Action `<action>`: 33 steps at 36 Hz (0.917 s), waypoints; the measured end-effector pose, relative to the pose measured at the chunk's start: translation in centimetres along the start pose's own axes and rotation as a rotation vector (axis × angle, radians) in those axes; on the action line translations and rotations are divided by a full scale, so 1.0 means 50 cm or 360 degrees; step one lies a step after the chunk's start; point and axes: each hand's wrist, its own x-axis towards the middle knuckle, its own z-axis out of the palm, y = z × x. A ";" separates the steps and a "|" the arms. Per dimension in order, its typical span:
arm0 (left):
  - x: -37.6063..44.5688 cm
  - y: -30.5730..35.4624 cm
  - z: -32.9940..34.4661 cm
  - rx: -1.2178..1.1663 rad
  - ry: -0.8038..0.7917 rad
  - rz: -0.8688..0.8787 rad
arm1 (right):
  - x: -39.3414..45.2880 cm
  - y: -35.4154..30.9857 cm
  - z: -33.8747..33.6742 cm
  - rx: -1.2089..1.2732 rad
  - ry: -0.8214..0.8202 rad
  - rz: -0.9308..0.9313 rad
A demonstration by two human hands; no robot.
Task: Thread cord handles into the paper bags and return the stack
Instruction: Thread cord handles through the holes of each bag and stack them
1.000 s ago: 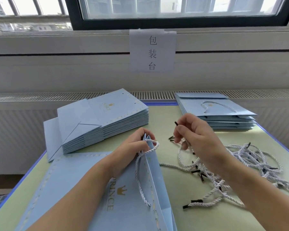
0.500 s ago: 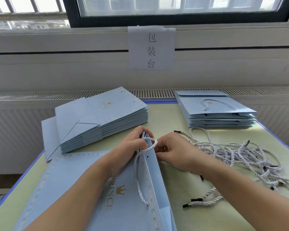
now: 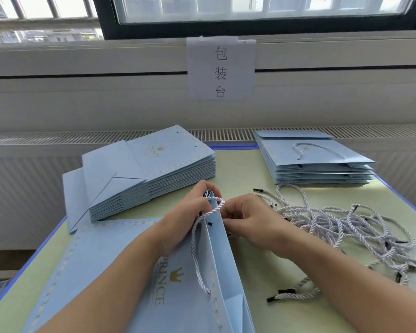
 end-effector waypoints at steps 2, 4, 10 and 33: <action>0.001 0.001 0.003 0.0088 0.0009 0.0008 | 0.000 0.001 0.002 0.0021 -0.0012 0.0027; 0.002 0.002 0.004 0.0089 0.0017 0.0004 | 0.001 0.000 0.004 0.0033 -0.0030 0.0034; 0.000 0.001 0.001 -0.0004 0.0032 -0.0038 | -0.009 -0.006 0.011 0.0432 -0.0023 0.0128; 0.041 -0.016 -0.013 0.0233 0.0056 0.0017 | -0.032 -0.040 0.030 -0.0643 0.0169 -0.0029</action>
